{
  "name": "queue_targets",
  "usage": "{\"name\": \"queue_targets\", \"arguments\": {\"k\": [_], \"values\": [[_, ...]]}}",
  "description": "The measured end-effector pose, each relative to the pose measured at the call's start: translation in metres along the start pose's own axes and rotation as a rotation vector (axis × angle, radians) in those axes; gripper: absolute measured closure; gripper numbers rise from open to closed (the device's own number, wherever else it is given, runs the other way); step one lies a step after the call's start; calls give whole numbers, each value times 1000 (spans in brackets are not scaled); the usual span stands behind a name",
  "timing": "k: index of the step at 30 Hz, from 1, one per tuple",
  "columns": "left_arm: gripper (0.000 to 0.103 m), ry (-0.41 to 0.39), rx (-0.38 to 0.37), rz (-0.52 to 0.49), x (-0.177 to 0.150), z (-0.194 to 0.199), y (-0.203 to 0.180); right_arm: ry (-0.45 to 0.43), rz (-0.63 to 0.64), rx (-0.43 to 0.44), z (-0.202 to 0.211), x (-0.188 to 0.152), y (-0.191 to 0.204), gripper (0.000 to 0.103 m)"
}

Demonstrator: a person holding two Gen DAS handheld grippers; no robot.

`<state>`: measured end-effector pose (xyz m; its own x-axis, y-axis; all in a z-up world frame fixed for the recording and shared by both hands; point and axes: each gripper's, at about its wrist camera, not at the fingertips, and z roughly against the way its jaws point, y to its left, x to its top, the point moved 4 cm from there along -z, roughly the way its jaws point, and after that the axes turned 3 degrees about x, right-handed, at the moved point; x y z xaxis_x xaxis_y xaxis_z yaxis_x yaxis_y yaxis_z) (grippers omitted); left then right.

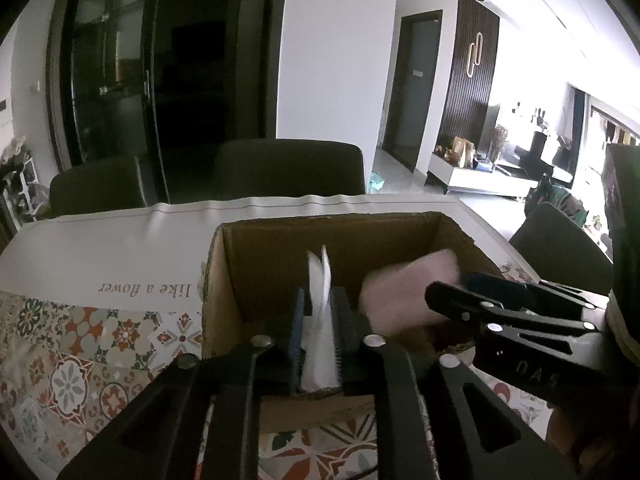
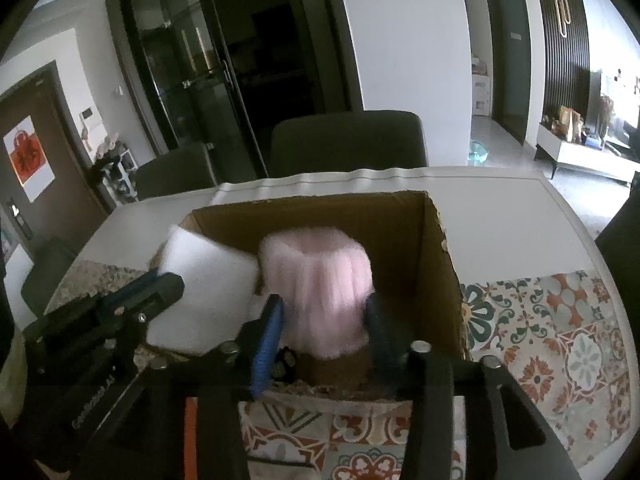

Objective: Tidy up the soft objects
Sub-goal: 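Open both tools to drop the ring and tissue into the box, then move both tools back toward the orange pot holder and white pouch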

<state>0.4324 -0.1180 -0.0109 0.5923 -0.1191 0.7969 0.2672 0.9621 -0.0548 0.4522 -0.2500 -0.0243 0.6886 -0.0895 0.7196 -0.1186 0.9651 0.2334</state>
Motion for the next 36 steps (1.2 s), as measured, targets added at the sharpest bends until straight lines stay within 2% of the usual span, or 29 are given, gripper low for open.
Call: {"name": "queue_targets", "arguments": {"k": [2, 10, 15, 26, 36], "values": [[74, -4, 2, 2, 1, 4, 1, -6, -2, 3, 2, 1, 0, 53], [71, -51, 22, 5, 9, 37, 3, -56, 14, -38, 30, 4, 9, 53], [66, -70, 51, 9, 3, 67, 8, -80, 28, -35, 52, -1, 23, 53], [65, -50, 90, 63, -35, 119, 27, -66, 56, 11, 82, -39, 56, 53], [63, -6, 108, 95, -74, 138, 33, -15, 64, 27, 90, -78, 67, 53]]}}
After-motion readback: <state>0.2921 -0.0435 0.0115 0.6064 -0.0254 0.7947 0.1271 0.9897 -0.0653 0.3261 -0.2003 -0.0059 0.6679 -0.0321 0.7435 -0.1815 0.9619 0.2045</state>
